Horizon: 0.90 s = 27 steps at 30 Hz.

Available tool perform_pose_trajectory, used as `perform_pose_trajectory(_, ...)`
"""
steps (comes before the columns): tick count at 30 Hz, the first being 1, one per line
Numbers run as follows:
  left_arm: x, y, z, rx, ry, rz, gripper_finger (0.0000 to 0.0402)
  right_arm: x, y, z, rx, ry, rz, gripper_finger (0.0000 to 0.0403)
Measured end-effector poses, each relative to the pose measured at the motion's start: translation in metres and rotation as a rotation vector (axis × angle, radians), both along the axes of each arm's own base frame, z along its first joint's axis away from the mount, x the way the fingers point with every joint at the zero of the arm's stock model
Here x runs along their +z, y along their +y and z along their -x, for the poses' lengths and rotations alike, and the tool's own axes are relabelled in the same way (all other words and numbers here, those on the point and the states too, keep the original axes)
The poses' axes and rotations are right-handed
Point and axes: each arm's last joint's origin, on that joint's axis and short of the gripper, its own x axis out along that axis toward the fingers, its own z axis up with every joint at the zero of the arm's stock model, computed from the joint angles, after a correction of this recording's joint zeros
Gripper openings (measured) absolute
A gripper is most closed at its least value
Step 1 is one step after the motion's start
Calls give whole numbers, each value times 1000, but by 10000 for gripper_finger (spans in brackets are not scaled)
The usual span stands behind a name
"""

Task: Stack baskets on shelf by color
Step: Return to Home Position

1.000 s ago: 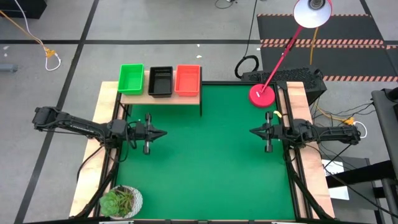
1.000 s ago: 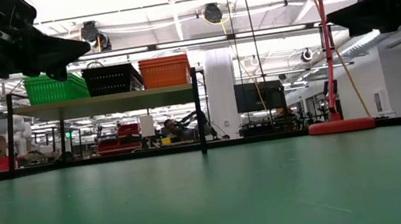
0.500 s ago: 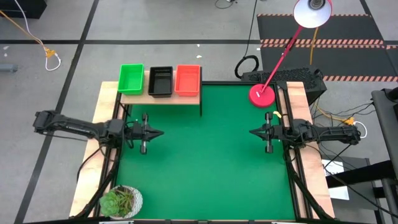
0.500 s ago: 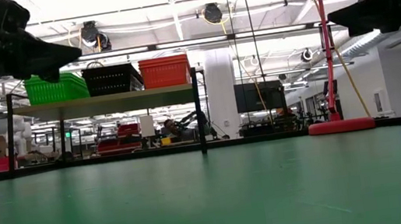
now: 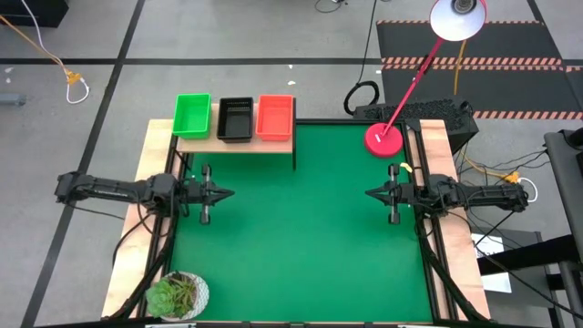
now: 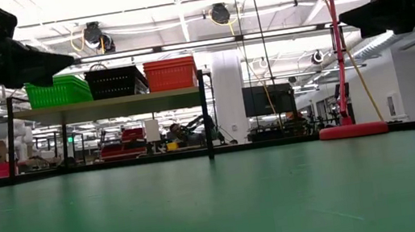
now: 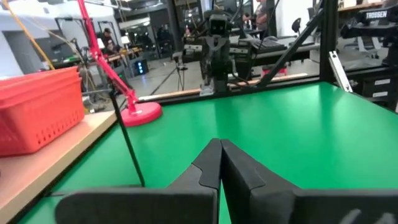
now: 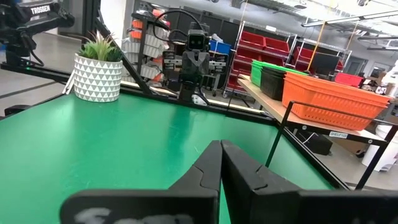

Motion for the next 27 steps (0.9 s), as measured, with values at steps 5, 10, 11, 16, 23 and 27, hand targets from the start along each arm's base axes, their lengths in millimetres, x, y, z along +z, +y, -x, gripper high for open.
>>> perform_pose_trajectory(5,3,2,3,-36,-28,-8,10,0,0,0,0,0,0,2)
perform_pose_trajectory(10,8,4,8,-74,-91,-18,5,0,0,0,-1,0,0,2)
perform_pose_trajectory(11,9,4,9,-75,-101,-19,8,0,0,0,-1,0,0,2)
perform_pose_trajectory(16,10,7,17,-56,-128,-19,6,0,0,0,-1,0,0,2)
perform_pose_trajectory(23,5,11,19,-13,-70,-2,12,0,0,0,-2,-1,0,2)
perform_pose_trajectory(27,0,14,18,17,-19,14,12,0,0,0,-2,-3,0,2)
